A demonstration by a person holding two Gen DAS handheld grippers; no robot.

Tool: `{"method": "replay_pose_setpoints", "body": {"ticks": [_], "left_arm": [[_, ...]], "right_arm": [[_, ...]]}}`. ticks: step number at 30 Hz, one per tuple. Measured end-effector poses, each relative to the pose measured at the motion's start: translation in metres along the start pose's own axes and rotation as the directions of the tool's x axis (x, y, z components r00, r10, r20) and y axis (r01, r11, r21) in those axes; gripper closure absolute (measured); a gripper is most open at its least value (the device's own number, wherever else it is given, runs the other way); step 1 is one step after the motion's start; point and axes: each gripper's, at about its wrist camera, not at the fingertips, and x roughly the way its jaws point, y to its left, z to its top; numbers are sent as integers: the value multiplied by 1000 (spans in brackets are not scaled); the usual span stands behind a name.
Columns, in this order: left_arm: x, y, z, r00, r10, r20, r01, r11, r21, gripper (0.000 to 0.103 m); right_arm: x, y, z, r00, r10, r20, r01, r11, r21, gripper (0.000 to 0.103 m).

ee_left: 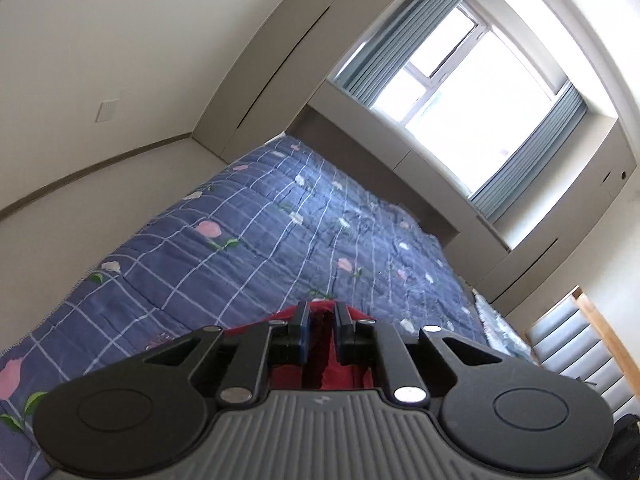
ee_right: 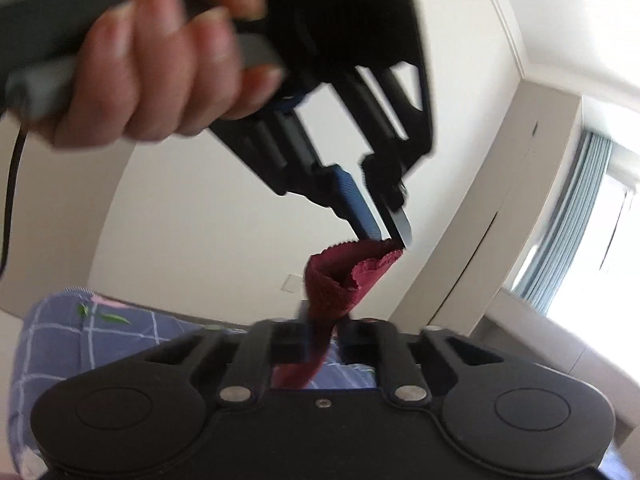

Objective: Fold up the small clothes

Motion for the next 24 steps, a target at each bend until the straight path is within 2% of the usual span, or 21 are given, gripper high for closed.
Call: {"method": "replay_pose_setpoints", "body": {"ticks": [1,2,4,6,9,11,15,19,22,24], "left_arm": [[-2,1,1,1000,-5,13,5,1000,1,75],[-4,3,2,999,-5,32,5,1000,0,47],[-13,7,4,996,12,85,-11,1000,-16,16],[-21,15,5,989,43,143,-39,999,-27,14],[-28,33,3,978,100,180,-88,993,-73,10],[-27,45,-2,973,147,178,-131,986,-99,9],[-13,55,-17,964,227,137,-215,972,-95,8],[14,53,-32,969,238,73,-233,970,-77,8],[40,45,-45,974,223,27,-221,974,-51,7],[59,37,-52,977,212,-12,-213,977,-23,7]], "right_arm": [[3,-8,1,999,31,-17,-31,998,46,98],[6,-17,3,998,61,-33,-58,994,94,98],[16,-44,8,987,145,-76,-125,967,223,98],[30,-73,13,969,218,-113,-170,928,332,98],[60,-119,26,942,299,-152,-199,863,464,98],[73,-147,41,946,289,-145,-186,855,485,98],[80,-205,71,978,187,-94,-116,858,500,98],[67,-260,71,997,35,-75,11,842,539,98],[43,-296,50,989,-98,-111,144,814,562,98],[24,-317,23,972,-178,-156,236,787,570,98]]}}
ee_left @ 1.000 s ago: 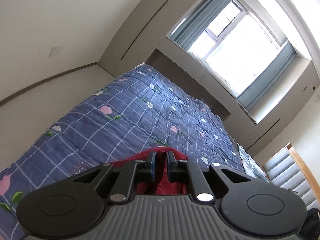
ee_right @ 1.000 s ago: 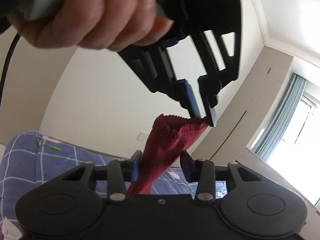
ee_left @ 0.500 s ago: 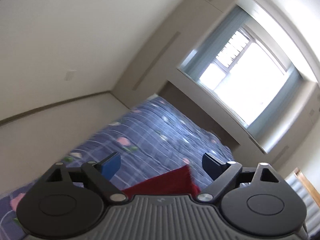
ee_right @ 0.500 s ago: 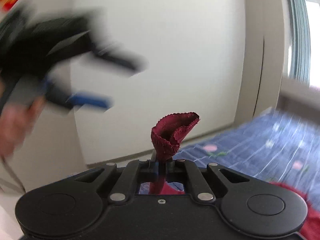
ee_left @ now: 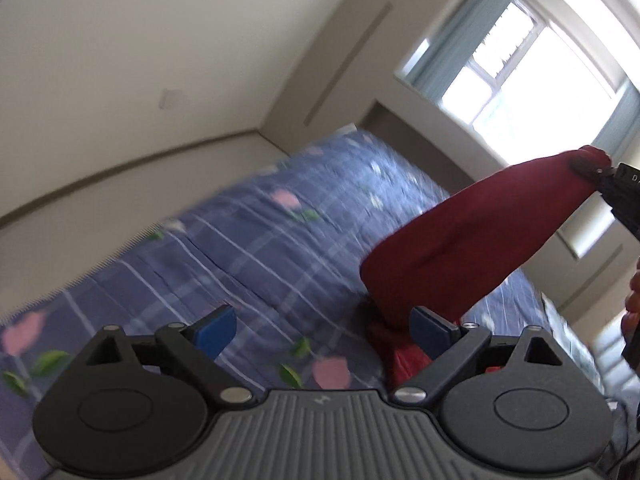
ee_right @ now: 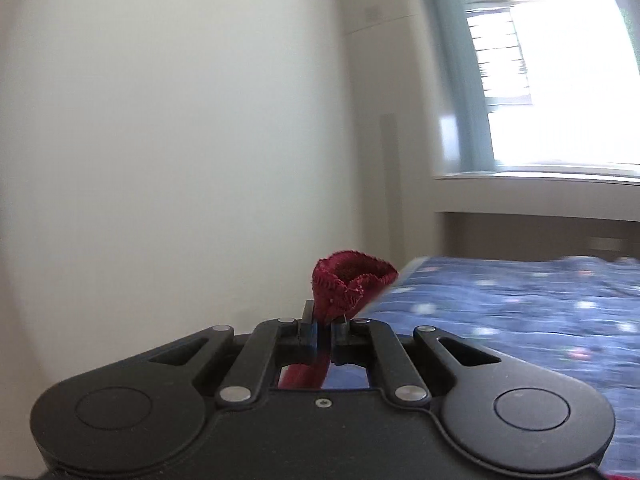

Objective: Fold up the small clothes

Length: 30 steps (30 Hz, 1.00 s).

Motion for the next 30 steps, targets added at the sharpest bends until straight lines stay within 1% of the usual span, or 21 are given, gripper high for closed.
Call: {"method": "replay_pose_setpoints", "body": {"ticks": [2,6,8,10,11,13,15,16,18,19,20,22,24,25,26,27,28,29,30], "left_arm": [[12,-10,-9,999,-10,-31,11,1000,22,7],[38,-33,-24,996,-14,-84,20,996,81,6],[53,-46,-31,995,-2,-98,15,991,130,4],[66,-62,-42,995,8,-104,14,978,207,3],[73,-69,-47,994,12,-104,15,967,253,3],[90,-86,-62,994,35,-107,6,933,359,3],[104,-101,-73,994,41,-105,13,884,467,3],[112,-108,-79,994,45,-95,11,854,520,4],[126,-117,-83,995,58,-81,1,807,590,12],[134,-120,-84,995,65,-80,-2,786,618,19],[141,-122,-83,993,79,-82,-9,773,634,25],[153,-124,-81,991,97,-89,-17,766,642,28],[160,-126,-78,991,95,-92,-13,761,649,31],[162,-127,-78,991,96,-88,-14,752,659,37],[164,-128,-78,992,100,-83,-19,741,671,44],[167,-130,-78,992,106,-75,-26,729,684,49],[168,-131,-78,992,105,-70,-28,725,688,59],[168,-132,-77,994,85,-75,-11,732,682,72],[167,-132,-76,995,65,-77,3,741,672,82]], "right_arm": [[-12,-42,-16,997,-79,-16,79,996,44,98],[-31,-111,-62,980,-182,-85,191,974,123,98],[-39,-139,-84,972,-203,-119,222,961,167,98],[-46,-160,-101,967,-210,-142,236,949,207,98],[-45,-161,-112,966,-209,-151,239,946,220,98],[-44,-166,-123,967,-202,-156,236,942,238,98],[-43,-173,-120,970,-189,-151,221,946,237,98],[-43,-176,-120,972,-182,-148,214,948,234,98],[-39,-179,-105,975,-169,-144,199,952,233,98],[-40,-182,-105,977,-160,-140,190,954,233,98],[-40,-183,-101,978,-153,-139,183,955,235,98],[-41,-184,-97,981,-141,-137,170,956,238,98],[-41,-186,-95,982,-131,-134,160,958,236,98],[-40,-186,-94,983,-127,-132,155,960,233,98],[-41,-186,-93,984,-124,-128,152,961,232,98],[-40,-187,-93,985,-122,-124,148,961,232,98],[-41,-187,-92,986,-119,-119,144,962,233,98],[-41,-187,-90,987,-118,-113,142,962,235,98],[-42,-188,-90,987,-116,-108,139,961,238,98]]}}
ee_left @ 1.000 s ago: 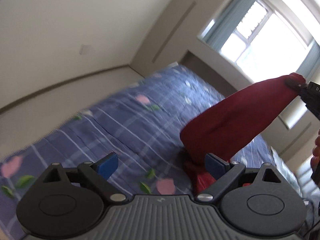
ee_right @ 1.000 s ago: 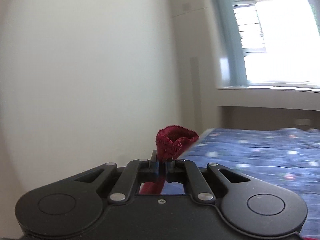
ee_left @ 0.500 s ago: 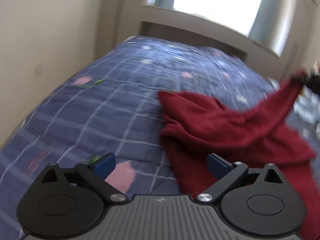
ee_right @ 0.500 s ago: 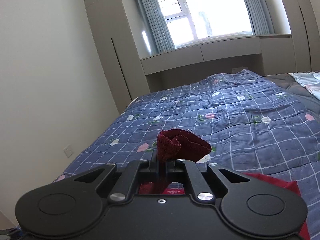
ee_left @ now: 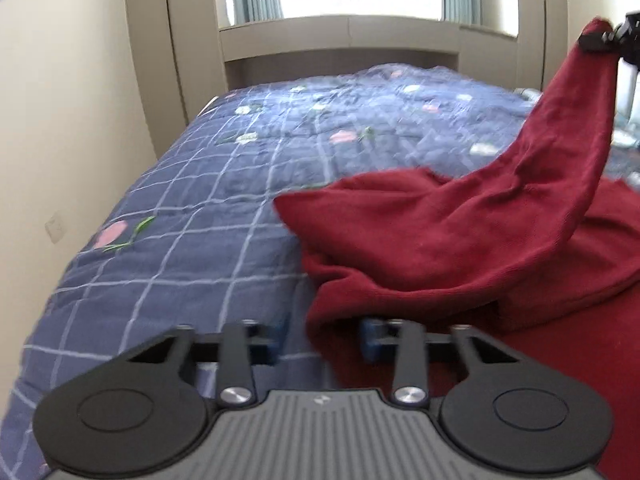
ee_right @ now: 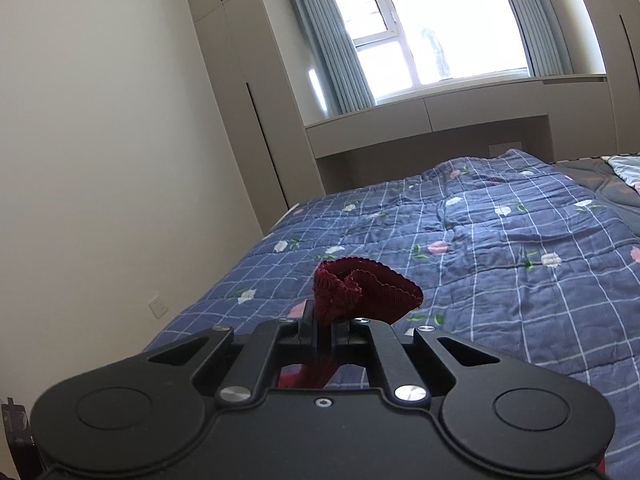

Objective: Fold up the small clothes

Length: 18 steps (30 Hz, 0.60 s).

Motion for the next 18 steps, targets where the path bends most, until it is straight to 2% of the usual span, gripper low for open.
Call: {"method": "replay_pose_setpoints", "body": {"ticks": [1,2,4,6,8,12,13,14,16,17,18], "left_arm": [[-2,0,2,1000,1,16,0,1000,-11,93],[-5,0,2,999,15,42,-14,1000,-24,96],[-11,4,2,995,20,93,-11,995,-96,97],[-17,15,1,994,30,107,-8,979,-204,98],[-15,30,-5,997,13,79,14,945,-328,98],[2,53,-19,998,-59,-26,39,875,-482,97],[3,57,-21,997,-74,-32,48,865,-500,94],[1,59,-22,997,-76,-25,53,864,-500,88],[-6,57,-22,997,-69,-22,51,887,-458,76],[-8,56,-22,997,-72,-20,56,898,-437,65],[-13,56,-22,997,-68,-21,53,909,-414,59]], "right_arm": [[-1,-1,0,1000,0,6,0,1000,4,98],[-4,-2,0,1000,-3,12,3,1000,11,98],[-10,-5,-4,1000,-17,24,17,999,33,97],[-17,-12,-15,999,-32,22,31,997,67,97],[-21,-20,-35,998,-59,-9,60,994,86,97],[-17,-42,-82,986,-102,-135,120,984,133,97],[-19,-47,-91,982,-111,-156,134,981,143,97],[-21,-52,-100,977,-120,-175,147,977,153,97],[-27,-58,-113,972,-123,-202,157,975,159,96],[-28,-61,-119,970,-120,-213,156,975,159,93],[-31,-62,-123,968,-117,-222,154,976,157,88]]}}
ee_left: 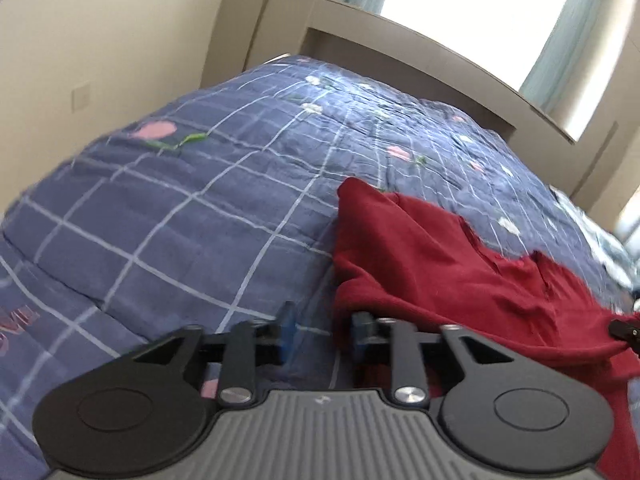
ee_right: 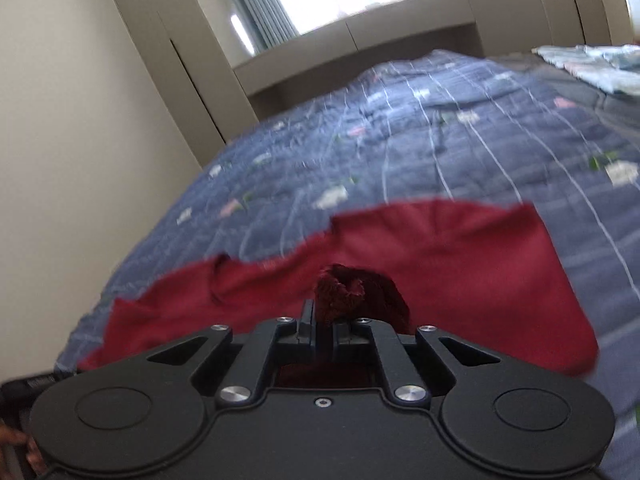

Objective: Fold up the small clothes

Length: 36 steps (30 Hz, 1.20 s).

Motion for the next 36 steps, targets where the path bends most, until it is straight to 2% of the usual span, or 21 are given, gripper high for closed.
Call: {"method": "replay_pose_setpoints", "body": {"ticks": [2,4,7,9,11,13,15,17,19,20,21,22,23,27,31,33,34,35,36], "left_arm": [[-9,0,-3,1000,3,0,-3,999,36,38],[-17,1,-5,1000,1,-5,-1,999,53,29],[-26,6,-8,999,-50,-4,50,998,33,18],[-28,10,-5,997,-72,20,72,997,0,14],[-22,12,2,994,-103,39,105,993,-47,14],[-11,13,8,990,-131,45,134,987,-92,16],[1,12,11,988,-149,33,152,979,-136,28],[12,10,11,986,-166,4,165,973,-161,61],[18,8,8,990,-137,-17,133,978,-159,81],[18,7,5,995,-103,-16,100,984,-146,87],[17,6,2,995,-95,-11,93,986,-141,88],[15,7,0,995,-95,-3,94,985,-145,89],[13,7,-1,996,-93,1,92,985,-148,90],[7,6,-5,996,-89,4,89,989,-118,89],[-1,17,-9,992,-122,16,124,980,-154,85],[-3,25,-12,989,-143,34,147,970,-194,78],[-5,26,-11,989,-141,41,146,968,-205,70],[-7,26,-10,991,-126,53,135,968,-210,54],[-9,25,-7,991,-113,68,125,971,-206,44]], "right_arm": [[-4,-3,-7,1000,-5,-16,4,1000,-14,81],[-6,-6,-10,999,-8,-34,8,1000,-21,78],[-13,-12,-14,999,17,-50,-18,999,-28,61],[-18,-13,-14,999,26,-42,-28,999,-47,39],[-21,-13,-11,999,23,-25,-25,997,-74,31],[-19,-14,-7,1000,17,-22,-19,997,-81,31],[-14,-16,-1,1000,17,-19,-19,997,-71,35],[-6,-18,4,999,18,-31,-20,998,-58,39],[3,-21,9,999,21,-44,-23,999,-39,49],[6,-21,11,999,19,-48,-20,999,-35,61],[9,-21,12,999,8,-51,-10,999,-39,72],[11,-20,12,999,-1,-52,-1,999,-46,77],[13,-20,12,999,-4,-52,1,999,-54,86],[13,-23,9,999,-13,-39,11,999,-47,89],[12,-29,5,1000,-8,-28,7,1000,-30,89],[11,-32,4,1000,3,-26,-4,1000,-20,89],[10,-33,5,1000,7,-24,-8,1000,-21,89],[9,-32,5,1000,10,-22,-10,1000,-26,89],[9,-31,5,1000,12,-19,-12,999,-34,89]]}}
